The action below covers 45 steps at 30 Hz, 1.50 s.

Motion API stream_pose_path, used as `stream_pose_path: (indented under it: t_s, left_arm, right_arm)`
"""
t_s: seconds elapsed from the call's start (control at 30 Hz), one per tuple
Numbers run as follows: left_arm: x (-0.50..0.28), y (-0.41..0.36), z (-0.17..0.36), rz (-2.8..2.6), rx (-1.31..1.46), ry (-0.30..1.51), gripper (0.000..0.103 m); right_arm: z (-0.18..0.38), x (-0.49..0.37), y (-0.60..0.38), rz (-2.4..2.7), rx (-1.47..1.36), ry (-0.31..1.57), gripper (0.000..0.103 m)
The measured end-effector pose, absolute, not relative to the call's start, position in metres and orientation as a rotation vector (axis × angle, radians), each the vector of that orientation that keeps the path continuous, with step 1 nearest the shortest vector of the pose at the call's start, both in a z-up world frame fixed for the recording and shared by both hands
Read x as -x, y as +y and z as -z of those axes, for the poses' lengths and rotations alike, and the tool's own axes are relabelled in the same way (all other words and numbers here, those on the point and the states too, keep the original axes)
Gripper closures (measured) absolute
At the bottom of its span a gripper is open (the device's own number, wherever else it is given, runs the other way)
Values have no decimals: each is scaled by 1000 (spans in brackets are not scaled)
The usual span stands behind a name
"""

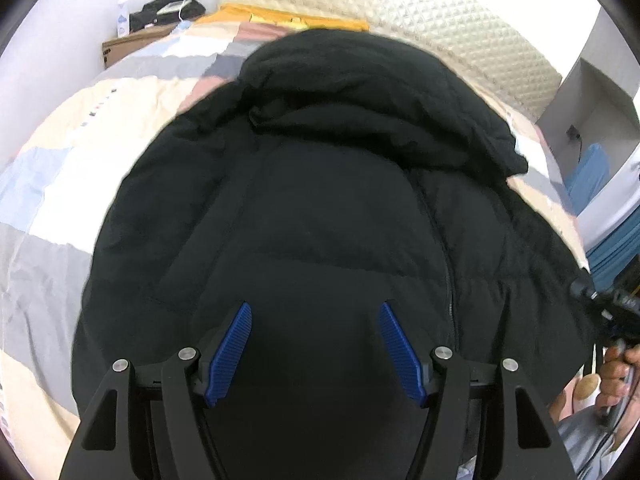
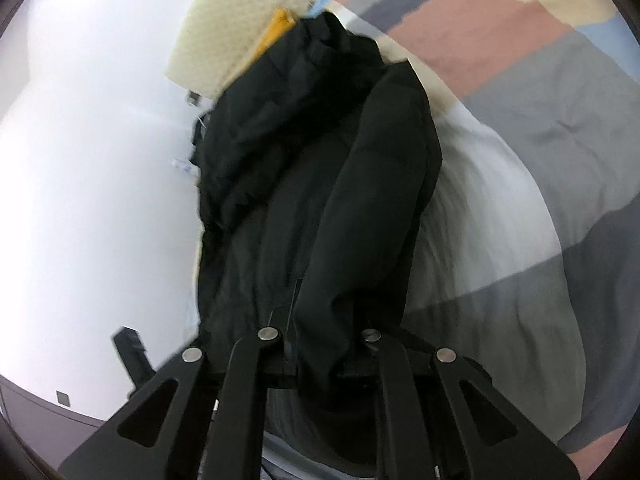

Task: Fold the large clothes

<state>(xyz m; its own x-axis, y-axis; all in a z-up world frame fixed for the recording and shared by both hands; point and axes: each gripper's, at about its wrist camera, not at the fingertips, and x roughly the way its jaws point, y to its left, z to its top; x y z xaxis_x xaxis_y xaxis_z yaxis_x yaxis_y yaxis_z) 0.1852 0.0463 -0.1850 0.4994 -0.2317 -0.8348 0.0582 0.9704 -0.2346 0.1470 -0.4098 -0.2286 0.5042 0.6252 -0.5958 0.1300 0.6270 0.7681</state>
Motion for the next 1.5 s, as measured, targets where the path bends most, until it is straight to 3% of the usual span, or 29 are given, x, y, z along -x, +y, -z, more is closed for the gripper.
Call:
stream_pose_path:
  t_s: [0.33,0.4,0.47,0.63,0.67,0.7,0.73,0.77,0.8,1.2,1.33,1.43,1.5]
  left_arm:
    - [-209,103,142,228,174,1072,37]
    - [-212,121,142,249,175,1104,32]
    - [-214,142,151,260,185,1167,17]
    - [-219,185,194,192,288,1372,17]
    - [-219,190,202,174,288,1398,17]
    - [-219,193,209,166,293,1417,17]
    - [-219,196,218,161,314,1445,17]
    - [-218,197,223,160,331,1459,17]
    - [-217,198,228,167,354,1471,17]
    - [-222,183,252,300,523,1552,17]
    - [-223,172,241,376,555,1515,31]
    - [-220,165,219,475,596,1409,32]
    - [-221,161,216,480,610,1393,32]
  right_arm:
    - [233,-152,-412,-359,-902,1036,92]
    - [236,-155,-412,-355,-911,1042,92]
    - [240,-157,-412,-343,-920,1056,90]
    - [257,-158,-419,-254,-964,1127,80]
    - [263,-158,-423,-227,-991,1145,66]
    - [270,-157,-427,-196,-1023,1164,44]
    - [277,-155,-434,-155,-1052,1181,34]
    - [280,-154,-437,-123,-1061,1192,16]
    - [285,-152,-442,-70,-1067,1212,10]
    - [296,-157,-429,-64,-1003,1316,9]
    - [289,-160,-415,-195,-1010,1290,9]
    - [281,-161,-411,-264,-1017,1254,16]
    - [282,-161,-411,-274,-1024,1252,29]
